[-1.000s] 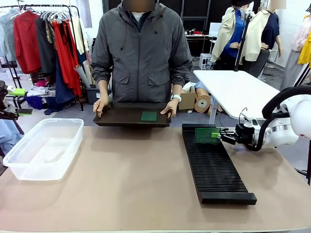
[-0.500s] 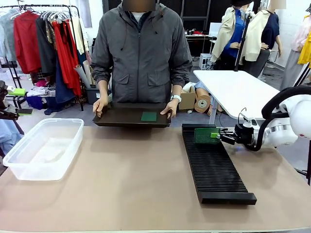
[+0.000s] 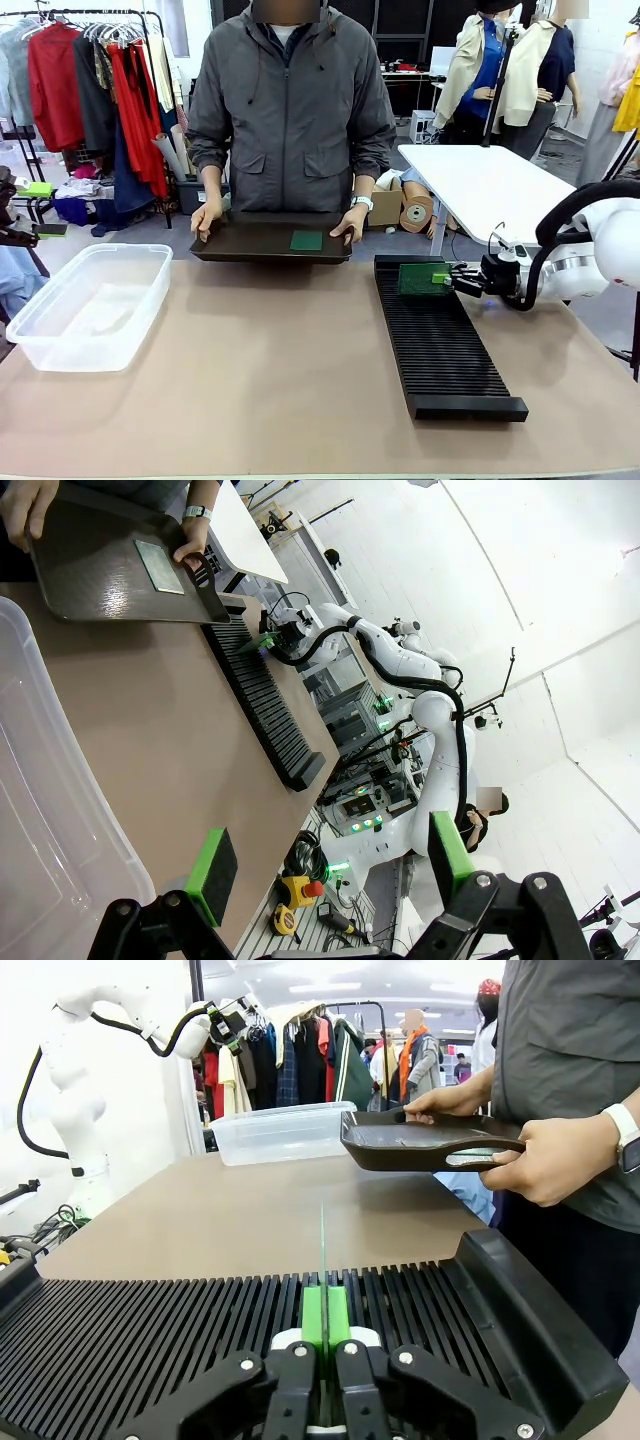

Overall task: Sort PCBs into racks and boxes based on the side picked up.
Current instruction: If the short side of the Blank PCB is picked up, insert it into the PCB Rack ; if the long side is picked up, place it in the Organizing box.

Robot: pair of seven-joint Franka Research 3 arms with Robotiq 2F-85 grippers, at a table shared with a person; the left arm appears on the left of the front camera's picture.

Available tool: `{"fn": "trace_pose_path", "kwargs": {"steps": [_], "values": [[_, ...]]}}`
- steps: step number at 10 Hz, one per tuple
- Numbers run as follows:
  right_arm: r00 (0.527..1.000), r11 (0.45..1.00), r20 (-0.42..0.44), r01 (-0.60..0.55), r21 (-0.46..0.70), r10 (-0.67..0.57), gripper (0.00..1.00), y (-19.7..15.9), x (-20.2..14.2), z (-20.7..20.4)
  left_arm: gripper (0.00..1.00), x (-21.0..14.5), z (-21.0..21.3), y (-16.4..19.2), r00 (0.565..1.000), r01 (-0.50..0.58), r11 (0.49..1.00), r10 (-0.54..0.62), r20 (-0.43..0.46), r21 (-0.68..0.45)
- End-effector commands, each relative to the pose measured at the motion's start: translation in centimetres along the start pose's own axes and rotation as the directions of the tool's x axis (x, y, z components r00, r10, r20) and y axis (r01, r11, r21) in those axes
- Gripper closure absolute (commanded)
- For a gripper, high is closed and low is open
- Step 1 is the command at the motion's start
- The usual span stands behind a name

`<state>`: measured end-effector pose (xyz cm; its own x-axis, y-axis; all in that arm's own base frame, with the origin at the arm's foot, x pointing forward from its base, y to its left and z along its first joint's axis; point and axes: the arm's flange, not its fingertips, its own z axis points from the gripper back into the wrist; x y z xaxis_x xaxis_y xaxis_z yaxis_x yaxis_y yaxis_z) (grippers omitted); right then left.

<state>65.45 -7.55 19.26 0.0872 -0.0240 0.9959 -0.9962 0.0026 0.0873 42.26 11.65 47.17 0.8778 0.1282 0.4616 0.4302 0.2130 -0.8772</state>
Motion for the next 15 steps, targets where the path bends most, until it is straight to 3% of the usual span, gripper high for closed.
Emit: {"fn": "trace_pose_path", "kwargs": {"steps": [1,5,15], "values": [[0.998,0.999,-0.057,0.024,0.036,-0.022,1.0,-1.19,-0.87,-0.32,0.0,-0.02,0.05,-0.15,1.0,0.003,1.0,-0.003,-0.001,-0.003],[0.999,0.996,-0.014,0.054,0.075,-0.053,1.0,-1.68,-1.13,-0.42,0.0,-0.02,0.05,-0.15,1.0,0.003,1.0,-0.003,-0.001,-0.003],[0.999,0.998,0.028,0.037,0.049,-0.038,1.0,-0.85,-0.76,-0.06,0.0,-0.02,0.05,-0.15,1.0,0.003,1.0,-0.003,-0.001,-0.003]]}}
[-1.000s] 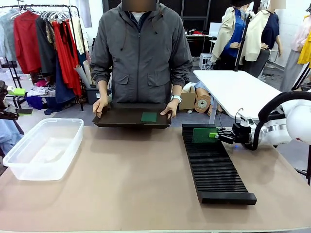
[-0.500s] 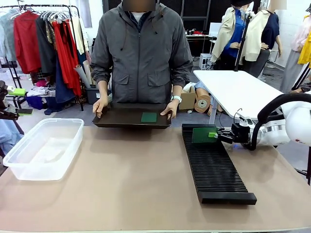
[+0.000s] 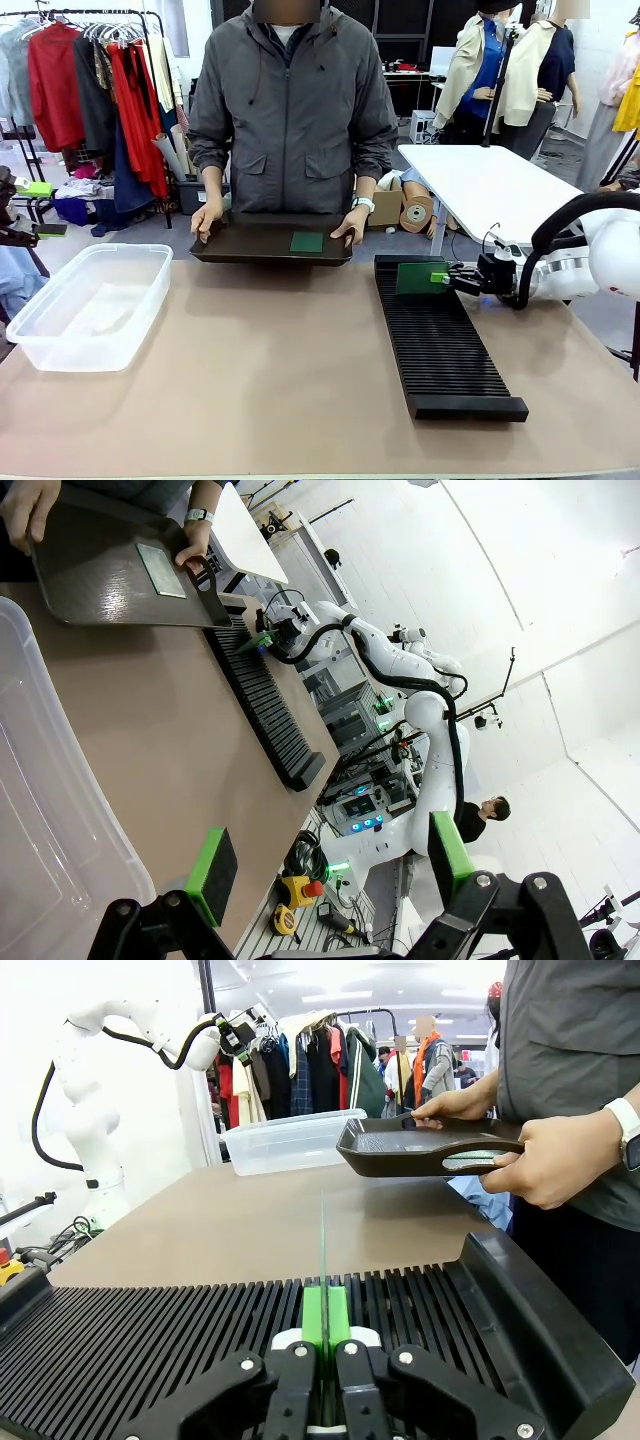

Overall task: Sort PCBs into racks and boxes based on the side picked up.
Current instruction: If the short side of the Blank PCB is picked up, insert it into the PCB Rack ; if the long side is picked up, place it in the Organizing box.

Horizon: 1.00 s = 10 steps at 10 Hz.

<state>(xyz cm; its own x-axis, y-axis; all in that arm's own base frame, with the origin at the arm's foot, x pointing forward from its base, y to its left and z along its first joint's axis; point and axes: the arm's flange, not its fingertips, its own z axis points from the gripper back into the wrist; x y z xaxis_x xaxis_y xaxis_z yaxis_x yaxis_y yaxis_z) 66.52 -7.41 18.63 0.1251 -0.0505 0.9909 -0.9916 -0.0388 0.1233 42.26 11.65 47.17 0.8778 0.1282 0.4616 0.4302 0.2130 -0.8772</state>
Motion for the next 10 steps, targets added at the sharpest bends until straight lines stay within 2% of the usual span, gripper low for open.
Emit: {"fn": "trace_pose_path", "kwargs": {"steps": [1,8,10], "values": [[1.0,1.0,0.004,0.003,-0.001,-0.003,1.0,0.3,-0.4,0.2,0.0,0.0,0.0,-0.1,1.0,0.003,1.0,-0.003,-0.001,-0.003],[0.997,0.998,0.07,-0.015,-0.062,0.019,1.0,1.9,-1.3,-0.1,0.0,0.0,0.0,-0.1,1.0,0.003,1.0,-0.003,-0.001,-0.003],[0.998,0.998,0.059,-0.013,-0.058,0.016,1.0,2.1,-1.4,-0.1,0.0,0.0,0.0,-0.1,1.0,0.003,1.0,-0.003,-0.001,-0.003]]}}
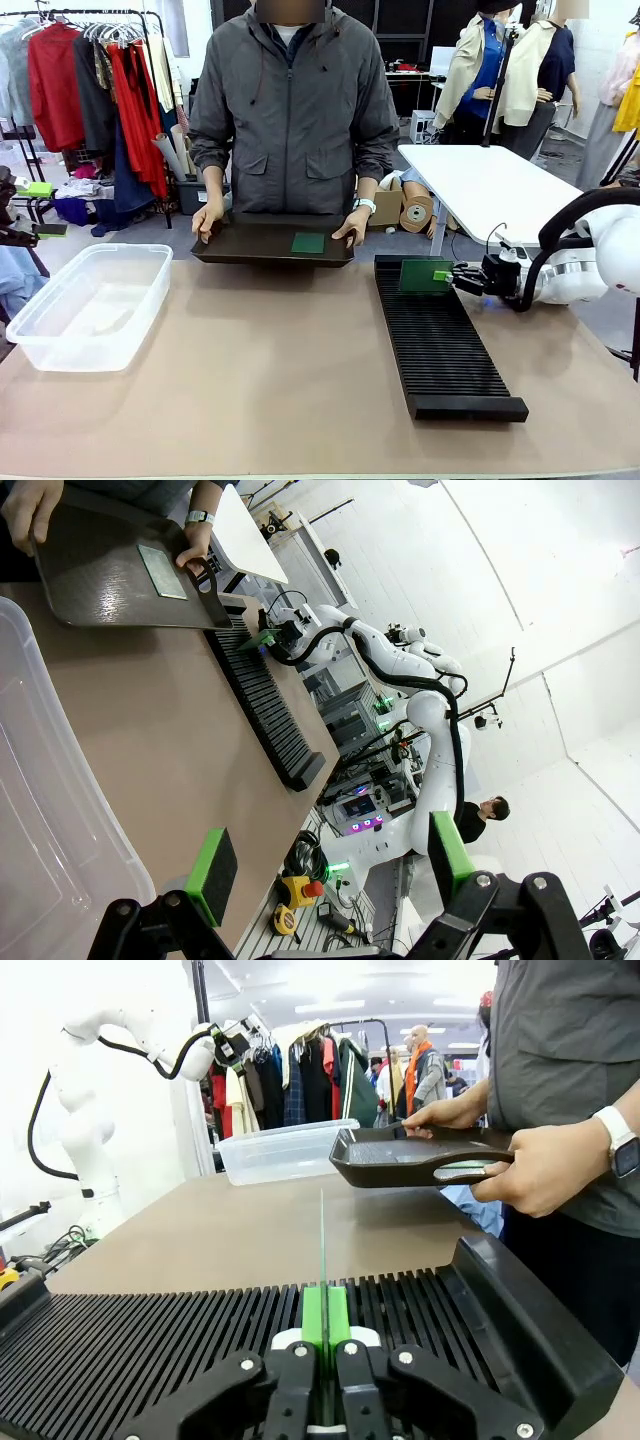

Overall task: Sort PCBs into racks and boxes based on the side picked up.
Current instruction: If the short side of the Blank PCB is picked up, insert it into the PCB Rack ; if the long side is picked up, place it in the Organizing box.

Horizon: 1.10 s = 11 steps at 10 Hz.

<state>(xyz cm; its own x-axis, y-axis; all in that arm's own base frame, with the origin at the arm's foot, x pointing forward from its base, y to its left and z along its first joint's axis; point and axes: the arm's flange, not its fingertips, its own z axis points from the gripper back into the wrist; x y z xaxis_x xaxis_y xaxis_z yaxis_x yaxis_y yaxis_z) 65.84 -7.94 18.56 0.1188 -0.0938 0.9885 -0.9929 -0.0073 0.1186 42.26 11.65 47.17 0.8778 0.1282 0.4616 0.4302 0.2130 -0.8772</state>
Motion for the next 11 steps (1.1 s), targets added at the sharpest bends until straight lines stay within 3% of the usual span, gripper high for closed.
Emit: {"fn": "trace_pose_path", "kwargs": {"steps": [1,11], "values": [[1.0,1.0,0.008,-0.007,-0.026,0.007,1.0,1.5,-1.5,-0.5,0.0,0.0,0.0,-0.1,1.0,0.003,1.0,-0.003,-0.001,-0.003],[0.999,0.997,-0.046,-0.008,-0.071,0.004,1.0,1.3,-3.3,-0.3,0.0,0.0,0.0,-0.1,1.0,0.003,1.0,-0.003,-0.001,-0.003]]}}
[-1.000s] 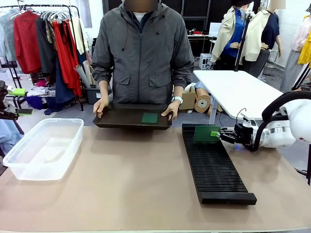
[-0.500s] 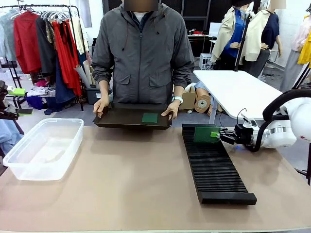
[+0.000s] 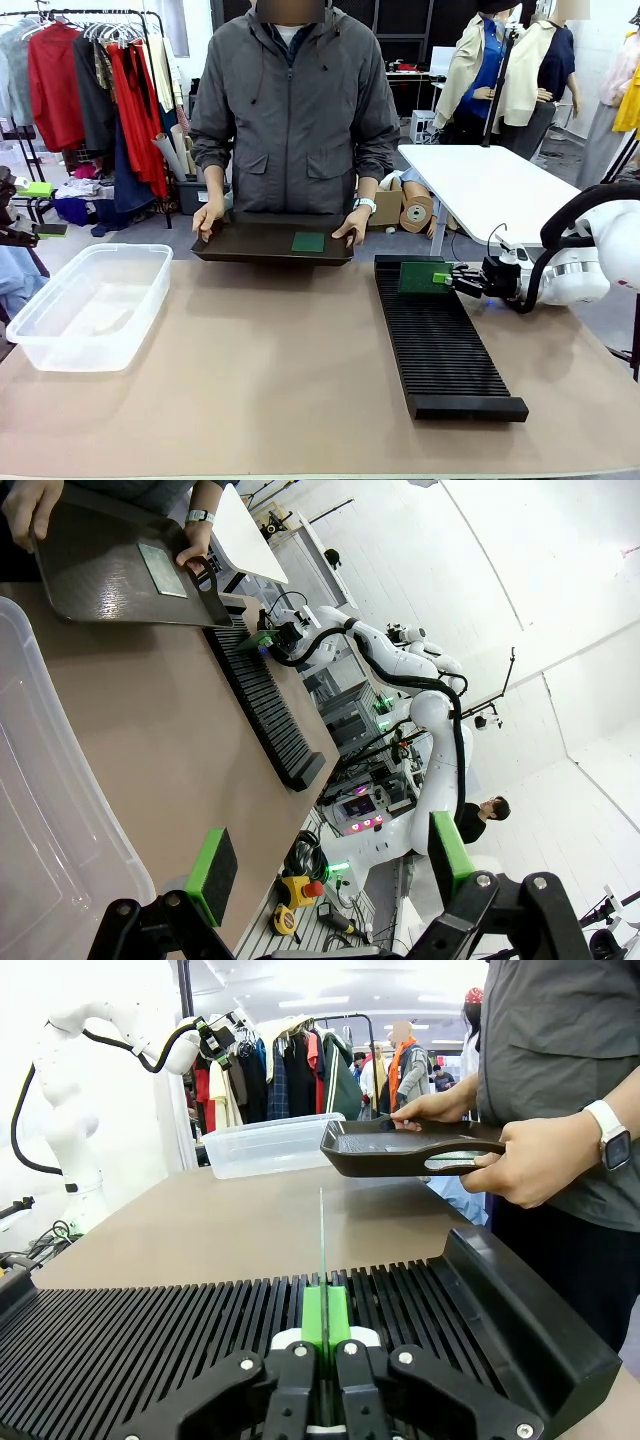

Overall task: Sort PCBs into racks and boxes based on the side picked up.
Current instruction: If the short side of the Blank PCB is picked up, insert it into the PCB Rack ; if the long side is picked up, place it in the Organizing box.

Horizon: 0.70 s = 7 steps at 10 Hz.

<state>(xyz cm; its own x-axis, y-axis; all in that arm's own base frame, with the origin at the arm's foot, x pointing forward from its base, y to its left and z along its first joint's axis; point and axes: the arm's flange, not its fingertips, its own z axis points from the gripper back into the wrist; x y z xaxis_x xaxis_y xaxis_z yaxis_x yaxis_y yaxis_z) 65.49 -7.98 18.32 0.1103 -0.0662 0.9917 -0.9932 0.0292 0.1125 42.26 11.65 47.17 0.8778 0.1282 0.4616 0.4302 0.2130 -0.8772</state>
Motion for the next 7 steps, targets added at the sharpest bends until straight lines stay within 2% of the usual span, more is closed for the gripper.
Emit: {"fn": "trace_pose_path", "kwargs": {"steps": [1,7], "values": [[1.0,1.0,-0.014,0.004,-0.026,-0.005,1.0,1.18,-2.99,-0.41,0.0,-0.02,0.05,-0.15,1.0,0.003,1.0,-0.003,-0.001,-0.003],[0.999,1.0,-0.042,-0.026,-0.012,0.025,1.0,1.25,-2.46,-0.71,0.0,-0.02,0.05,-0.15,1.0,0.003,1.0,-0.003,-0.001,-0.003]]}}
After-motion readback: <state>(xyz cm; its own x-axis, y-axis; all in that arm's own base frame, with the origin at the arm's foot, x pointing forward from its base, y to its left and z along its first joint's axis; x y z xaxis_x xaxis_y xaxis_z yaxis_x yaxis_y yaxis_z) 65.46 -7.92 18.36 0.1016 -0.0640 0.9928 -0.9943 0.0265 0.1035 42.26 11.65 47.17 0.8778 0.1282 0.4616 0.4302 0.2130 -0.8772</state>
